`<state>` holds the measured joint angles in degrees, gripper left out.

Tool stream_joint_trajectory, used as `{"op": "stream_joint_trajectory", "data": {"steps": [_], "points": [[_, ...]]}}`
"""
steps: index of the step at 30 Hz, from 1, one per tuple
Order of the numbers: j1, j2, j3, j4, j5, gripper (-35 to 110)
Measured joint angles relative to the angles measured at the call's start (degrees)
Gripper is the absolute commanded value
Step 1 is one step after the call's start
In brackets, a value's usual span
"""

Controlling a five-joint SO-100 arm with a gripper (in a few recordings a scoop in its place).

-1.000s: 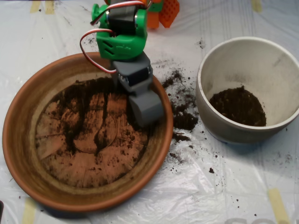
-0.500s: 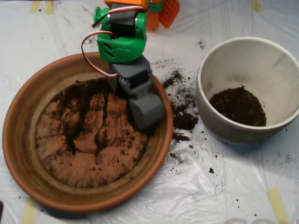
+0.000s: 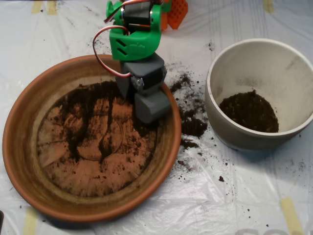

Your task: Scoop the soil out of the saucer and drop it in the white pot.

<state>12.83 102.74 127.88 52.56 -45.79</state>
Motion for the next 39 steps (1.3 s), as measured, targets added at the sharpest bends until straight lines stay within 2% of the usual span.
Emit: {"op": "stream_joint_trajectory", "data": {"steps": [7, 13, 18, 24, 35, 39], "points": [[4.31, 0.09, 0.97, 0.53, -4.22, 0], [9.05, -1.85, -0.70, 2.55, -8.44, 0], [10.37, -2.20, -4.13, 7.38, -7.73, -1], [7.29, -0.35, -9.40, 13.80, 0.26, -1], [-5.10, 0.88, -22.68, 18.37, 25.05, -1], [-8.26, 0.97, -29.00, 22.24, 30.41, -1]]}}
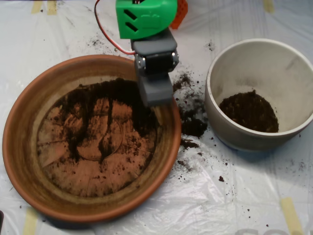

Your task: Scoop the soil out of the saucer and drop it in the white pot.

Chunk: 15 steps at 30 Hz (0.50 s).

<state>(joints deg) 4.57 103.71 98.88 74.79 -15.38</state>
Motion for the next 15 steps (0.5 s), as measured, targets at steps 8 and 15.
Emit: {"op": "stream_joint_trajectory", "data": {"steps": [8, 15], "points": [[-6.86, -0.97, -19.42, 11.95, 3.96, -1], [-14.41, -5.54, -31.64, 17.40, 4.66, -1]]}}
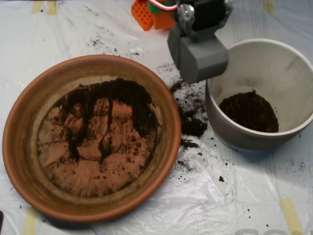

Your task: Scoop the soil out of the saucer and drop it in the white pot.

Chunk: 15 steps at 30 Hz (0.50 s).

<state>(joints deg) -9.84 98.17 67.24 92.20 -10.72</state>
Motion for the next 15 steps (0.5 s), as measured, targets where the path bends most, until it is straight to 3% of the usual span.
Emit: {"op": "stream_joint_trajectory", "data": {"steps": [6, 10, 15], "points": [[-8.61, -6.77, -8.26, 1.85, 0.53, 0], [-13.01, -8.44, -9.14, 2.55, -0.18, 32], [-13.54, -8.44, -8.44, 2.37, -1.05, 39]]}}
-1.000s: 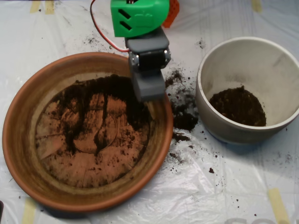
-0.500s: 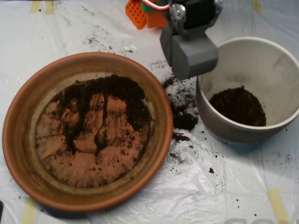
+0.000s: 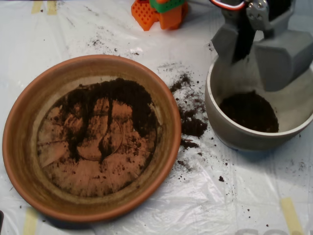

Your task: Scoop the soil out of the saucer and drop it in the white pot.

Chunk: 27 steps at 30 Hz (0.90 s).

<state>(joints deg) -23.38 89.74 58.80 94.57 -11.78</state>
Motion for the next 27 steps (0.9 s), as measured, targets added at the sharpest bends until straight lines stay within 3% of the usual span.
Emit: {"op": "stream_joint_trajectory", "data": {"steps": [11, 27], "points": [[3.16, 6.24, 9.84, -2.55, 1.49, 40], [25.49, 17.67, 16.44, -4.39, 6.86, 39]]}}
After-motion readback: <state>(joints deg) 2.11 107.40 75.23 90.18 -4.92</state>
